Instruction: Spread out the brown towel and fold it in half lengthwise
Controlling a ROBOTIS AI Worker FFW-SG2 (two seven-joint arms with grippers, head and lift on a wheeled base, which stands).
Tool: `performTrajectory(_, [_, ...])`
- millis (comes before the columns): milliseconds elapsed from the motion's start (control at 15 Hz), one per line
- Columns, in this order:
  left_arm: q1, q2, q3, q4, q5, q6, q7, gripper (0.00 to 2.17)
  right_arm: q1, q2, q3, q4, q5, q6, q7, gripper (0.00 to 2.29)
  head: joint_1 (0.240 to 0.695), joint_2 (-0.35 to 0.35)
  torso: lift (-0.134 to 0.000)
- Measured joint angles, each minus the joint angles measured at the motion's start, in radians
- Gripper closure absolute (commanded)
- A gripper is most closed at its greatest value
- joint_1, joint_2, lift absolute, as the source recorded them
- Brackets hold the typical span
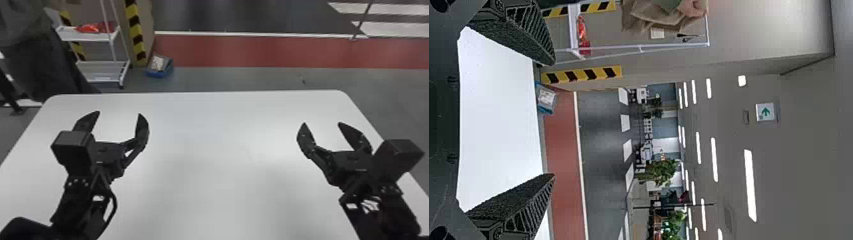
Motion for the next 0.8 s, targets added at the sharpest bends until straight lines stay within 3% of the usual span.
performTrajectory(800, [0.0, -0.003, -0.002, 0.004, 0.0, -0.001, 0.0, 0.08, 0.0, 0.0, -0.002, 0.0, 0.0, 0.0, 0.0, 0.11, 0.695, -0.038, -0.125])
